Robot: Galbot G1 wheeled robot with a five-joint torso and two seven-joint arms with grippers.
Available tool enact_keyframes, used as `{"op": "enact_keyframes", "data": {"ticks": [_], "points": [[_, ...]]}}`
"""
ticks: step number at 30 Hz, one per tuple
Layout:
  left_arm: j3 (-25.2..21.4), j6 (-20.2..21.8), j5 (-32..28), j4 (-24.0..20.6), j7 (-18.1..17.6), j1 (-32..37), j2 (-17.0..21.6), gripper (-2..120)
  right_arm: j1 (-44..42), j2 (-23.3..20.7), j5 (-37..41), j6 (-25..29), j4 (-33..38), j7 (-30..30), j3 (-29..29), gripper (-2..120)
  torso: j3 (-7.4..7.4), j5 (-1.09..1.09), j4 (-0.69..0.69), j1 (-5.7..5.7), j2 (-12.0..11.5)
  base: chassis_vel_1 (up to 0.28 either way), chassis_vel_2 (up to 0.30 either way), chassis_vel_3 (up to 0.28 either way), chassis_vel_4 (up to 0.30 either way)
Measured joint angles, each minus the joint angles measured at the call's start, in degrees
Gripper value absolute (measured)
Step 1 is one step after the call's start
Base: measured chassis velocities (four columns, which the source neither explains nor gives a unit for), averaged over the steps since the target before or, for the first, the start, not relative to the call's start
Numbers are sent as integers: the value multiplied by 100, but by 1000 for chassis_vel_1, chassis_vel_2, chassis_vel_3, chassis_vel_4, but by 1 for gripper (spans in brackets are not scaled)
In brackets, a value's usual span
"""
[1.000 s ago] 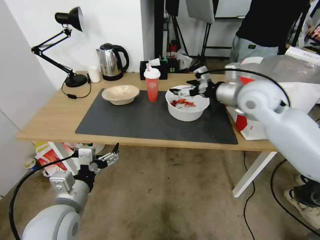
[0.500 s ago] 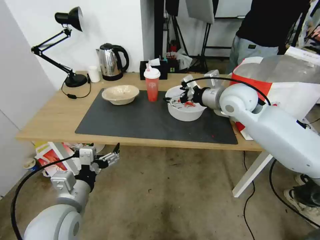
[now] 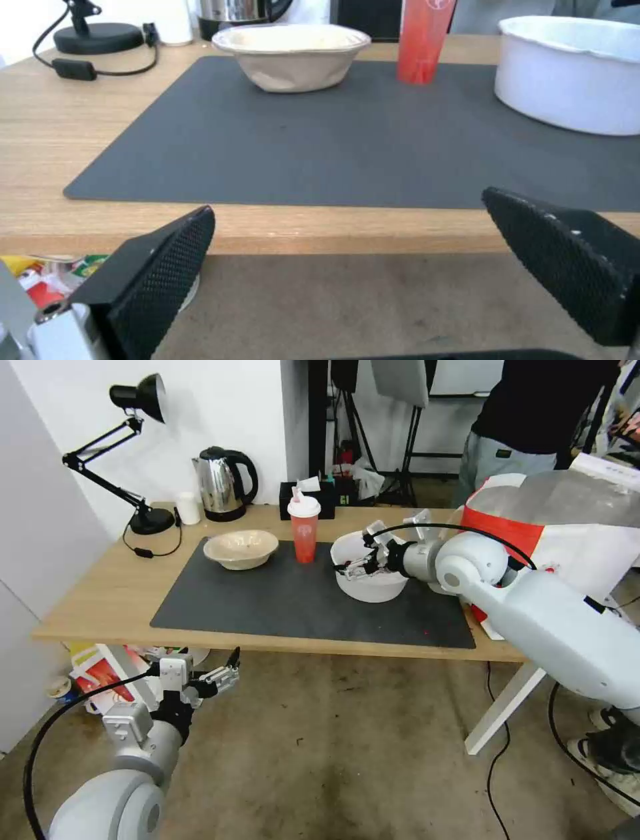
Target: Pick up the trash from the table and place it into the takeout bag.
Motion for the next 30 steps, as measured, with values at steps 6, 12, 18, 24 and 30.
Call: {"op": "enact_keyframes", "data": {"ticks": [6,12,18,24,30], "points": [[21,0,15,0,1,-4,-4,100,66,27,0,0,-193,19,-154,100,0,0,0,0,0,0,0,0,0],[31,0,23,4,1,-22,-10,100,77,51,-33,0,-332,44,-337,100,0,0,-1,0,0,0,0,0,0],[41,0,31,21,1,-50,-51,100,34,47,-67,0,-288,63,-360,100,0,1,-1,0,0,0,0,0,0],[103,-3,91,48,7,-63,-99,100,-10,28,116,1,-234,206,-392,100,-1,0,0,0,0,0,0,0,0],[102,-10,94,68,17,-57,-79,100,-38,3,121,1,-190,239,-459,100,-1,0,-1,0,0,0,0,0,0]]}}
